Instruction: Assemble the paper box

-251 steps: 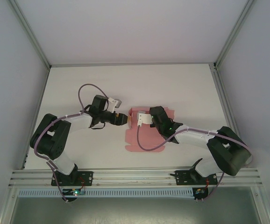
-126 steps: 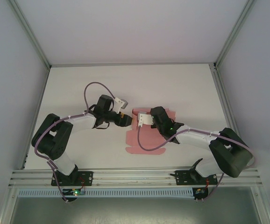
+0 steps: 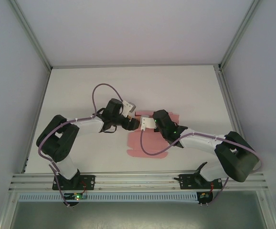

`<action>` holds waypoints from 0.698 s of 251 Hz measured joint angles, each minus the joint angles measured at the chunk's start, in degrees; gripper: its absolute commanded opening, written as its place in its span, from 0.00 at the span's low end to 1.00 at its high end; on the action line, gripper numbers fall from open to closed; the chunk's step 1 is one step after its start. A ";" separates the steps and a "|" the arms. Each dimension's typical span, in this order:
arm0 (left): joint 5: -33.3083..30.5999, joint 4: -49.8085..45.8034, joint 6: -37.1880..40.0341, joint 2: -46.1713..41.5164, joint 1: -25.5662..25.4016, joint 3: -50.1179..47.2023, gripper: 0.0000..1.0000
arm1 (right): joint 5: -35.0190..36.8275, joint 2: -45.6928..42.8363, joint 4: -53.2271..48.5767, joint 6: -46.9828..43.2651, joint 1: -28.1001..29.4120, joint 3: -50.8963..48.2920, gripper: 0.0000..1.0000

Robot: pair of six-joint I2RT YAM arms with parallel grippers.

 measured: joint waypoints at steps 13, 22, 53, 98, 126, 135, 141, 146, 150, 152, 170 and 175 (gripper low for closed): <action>-1.46 0.48 -0.37 0.44 -0.61 0.00 0.70 | 0.02 0.00 0.00 0.24 0.26 0.00 0.00; -2.54 0.92 -0.61 0.81 -0.96 0.00 0.67 | 0.02 0.00 0.00 0.46 0.39 0.00 0.00; -6.51 1.79 -1.18 2.25 -1.86 0.11 0.60 | 0.02 0.00 -0.09 0.85 0.72 0.00 0.00; -10.99 4.15 -1.01 4.44 -4.00 0.50 0.48 | 0.02 0.00 -0.17 1.09 0.72 0.00 0.00; -13.38 4.90 -0.92 4.66 -4.92 0.76 0.36 | 0.28 0.00 -0.42 1.16 0.72 0.04 0.00; -14.34 5.09 -0.79 4.66 -5.44 0.79 0.35 | 0.28 0.00 -0.37 1.20 0.72 0.04 0.00; -15.10 5.11 -0.76 4.66 -5.79 0.85 0.34 | 0.31 0.00 -0.37 1.27 0.72 0.04 0.00; -15.72 5.11 -0.72 4.66 -6.08 0.90 0.33 | 0.35 0.00 -0.39 1.29 0.72 0.04 0.00; -16.44 5.09 -0.72 4.63 -6.36 0.92 0.31 | 0.44 0.00 -0.39 1.31 0.72 0.04 0.00; -16.68 5.09 -0.70 4.63 -6.40 0.94 0.30 | 0.46 0.00 -0.39 1.31 0.72 0.04 0.00; -19.34 5.07 -0.35 4.61 -7.28 1.01 0.18 | 0.68 0.00 -0.37 1.31 0.72 0.07 0.00; -20.11 5.03 -0.59 4.55 -7.41 0.98 0.14 | 0.68 0.00 -0.35 1.31 0.72 0.09 0.00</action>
